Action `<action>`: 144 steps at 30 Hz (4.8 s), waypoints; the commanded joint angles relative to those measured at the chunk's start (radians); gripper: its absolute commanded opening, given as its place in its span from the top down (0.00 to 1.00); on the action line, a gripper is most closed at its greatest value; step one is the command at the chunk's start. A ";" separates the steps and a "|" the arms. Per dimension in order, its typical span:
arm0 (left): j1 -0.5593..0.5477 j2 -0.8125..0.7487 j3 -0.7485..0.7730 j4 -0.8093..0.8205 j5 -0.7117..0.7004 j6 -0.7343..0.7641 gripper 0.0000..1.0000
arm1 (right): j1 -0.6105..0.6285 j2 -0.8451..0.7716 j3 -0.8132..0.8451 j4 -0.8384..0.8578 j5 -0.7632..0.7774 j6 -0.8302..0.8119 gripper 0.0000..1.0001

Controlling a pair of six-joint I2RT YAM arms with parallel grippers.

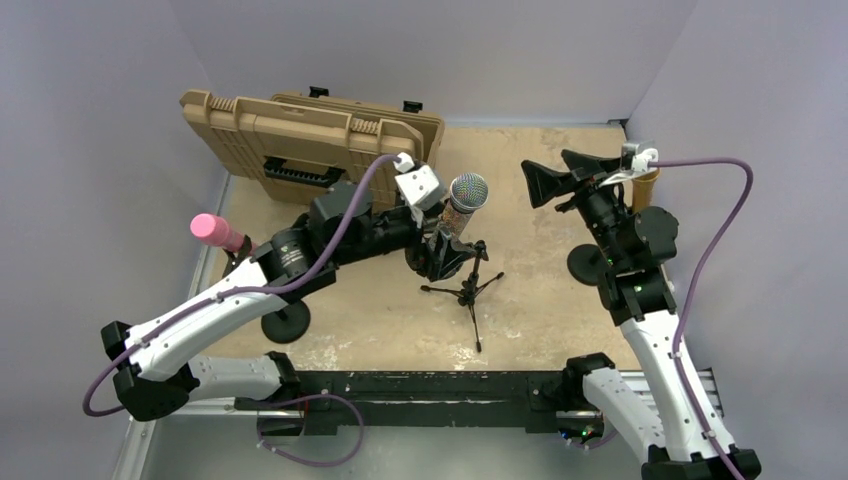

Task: Remove the microphone from the stand

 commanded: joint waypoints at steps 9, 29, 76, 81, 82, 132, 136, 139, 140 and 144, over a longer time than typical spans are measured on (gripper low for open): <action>-0.055 0.019 -0.044 0.211 -0.314 0.024 0.40 | -0.006 0.000 -0.164 0.099 -0.158 0.090 0.09; -0.056 -0.159 -0.067 -0.008 -0.481 0.179 1.00 | 0.143 0.174 -0.255 0.248 -0.146 0.110 0.09; -0.056 -0.225 -0.096 -0.043 -0.550 0.103 1.00 | 0.706 0.581 -0.456 1.171 0.181 -0.067 0.42; -0.056 -0.215 -0.094 -0.043 -0.533 0.099 1.00 | 0.717 0.584 -0.453 1.183 0.219 -0.084 0.46; -0.056 -0.213 -0.092 -0.044 -0.524 0.101 1.00 | 0.724 0.588 -0.457 1.191 0.224 -0.090 0.49; -0.054 -0.296 0.025 -0.050 0.152 0.149 1.00 | 1.081 0.845 -0.373 1.169 0.916 -0.261 1.00; -0.054 -0.264 0.078 -0.123 0.091 0.185 1.00 | 1.081 0.840 -0.367 1.157 0.905 -0.273 1.00; -0.054 -0.218 0.137 -0.168 -0.257 0.054 1.00 | 1.081 0.840 -0.361 1.146 0.915 -0.267 1.00; -0.054 -0.201 0.165 -0.200 -0.421 -0.011 1.00 | 1.081 0.839 -0.361 1.146 0.919 -0.265 1.00; -0.054 -0.166 0.224 -0.304 -0.771 -0.177 1.00 | 1.081 0.838 -0.356 1.134 0.943 -0.258 1.00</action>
